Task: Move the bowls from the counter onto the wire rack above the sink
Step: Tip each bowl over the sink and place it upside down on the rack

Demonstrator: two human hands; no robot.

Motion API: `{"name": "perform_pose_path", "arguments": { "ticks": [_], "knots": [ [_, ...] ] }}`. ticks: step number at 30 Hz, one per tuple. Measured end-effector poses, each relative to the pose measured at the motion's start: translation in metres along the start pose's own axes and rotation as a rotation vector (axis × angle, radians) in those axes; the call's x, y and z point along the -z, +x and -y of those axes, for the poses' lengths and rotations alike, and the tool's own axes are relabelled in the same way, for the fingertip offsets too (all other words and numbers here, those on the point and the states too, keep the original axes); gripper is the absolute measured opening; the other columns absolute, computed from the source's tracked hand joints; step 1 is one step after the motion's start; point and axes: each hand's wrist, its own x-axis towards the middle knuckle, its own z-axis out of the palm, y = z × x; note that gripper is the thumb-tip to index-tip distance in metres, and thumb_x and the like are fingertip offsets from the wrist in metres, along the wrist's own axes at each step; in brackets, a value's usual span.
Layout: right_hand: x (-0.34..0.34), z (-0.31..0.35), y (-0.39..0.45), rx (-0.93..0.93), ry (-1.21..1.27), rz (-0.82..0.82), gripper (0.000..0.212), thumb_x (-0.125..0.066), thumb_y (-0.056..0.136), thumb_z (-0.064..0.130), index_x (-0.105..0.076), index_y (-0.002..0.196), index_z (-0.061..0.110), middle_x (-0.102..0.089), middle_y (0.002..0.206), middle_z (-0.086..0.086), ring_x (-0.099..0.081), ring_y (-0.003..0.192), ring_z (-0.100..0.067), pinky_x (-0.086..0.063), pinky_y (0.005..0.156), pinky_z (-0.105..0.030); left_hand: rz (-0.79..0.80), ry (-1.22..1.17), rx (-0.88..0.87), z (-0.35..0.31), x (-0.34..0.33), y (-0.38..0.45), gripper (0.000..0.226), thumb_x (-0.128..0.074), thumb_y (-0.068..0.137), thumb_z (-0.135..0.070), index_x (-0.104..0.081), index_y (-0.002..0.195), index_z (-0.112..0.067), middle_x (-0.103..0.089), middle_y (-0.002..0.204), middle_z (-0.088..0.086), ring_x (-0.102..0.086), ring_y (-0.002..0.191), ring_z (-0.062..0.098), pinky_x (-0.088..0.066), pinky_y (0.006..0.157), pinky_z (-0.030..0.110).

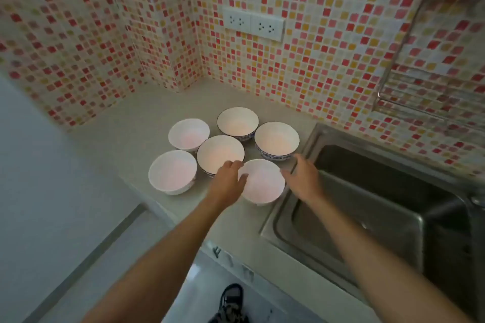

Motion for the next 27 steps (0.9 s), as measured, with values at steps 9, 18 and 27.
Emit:
{"name": "perform_pose_path", "arguments": {
  "ticks": [9,18,27],
  "knots": [
    [-0.067,-0.01,0.008,-0.326,0.139,0.076,0.051,-0.057,0.086,0.009,-0.045,0.135,0.007,-0.056,0.132,-0.018,-0.053,0.119,-0.037,-0.047,0.097,-0.043,0.104,-0.163,0.191,0.027,-0.043,0.01,0.05,-0.048,0.094,-0.025,-0.03,0.138,-0.009,-0.046,0.139,0.015,-0.048,0.122,0.037,-0.04,0.099,0.045],
    [-0.069,-0.02,-0.004,-0.47,0.502,0.02,0.056,-0.038,0.086,-0.005,-0.047,0.137,0.017,-0.05,0.133,-0.01,-0.048,0.119,-0.039,-0.059,0.061,-0.055,0.129,-0.443,0.144,0.025,-0.052,0.017,0.054,-0.055,0.092,-0.026,-0.025,0.132,-0.005,-0.049,0.133,0.017,-0.053,0.115,0.039,-0.047,0.094,0.05],
    [-0.011,-0.05,-0.049,-0.523,0.714,-0.106,0.048,-0.052,0.089,0.0,-0.046,0.134,0.016,-0.05,0.13,-0.006,-0.052,0.109,-0.028,-0.06,0.058,-0.034,0.192,-0.425,-0.011,-0.031,-0.065,0.011,0.047,-0.035,0.094,-0.023,-0.032,0.137,-0.004,-0.051,0.13,0.017,-0.052,0.114,0.034,-0.043,0.09,0.033]
  ]
}}
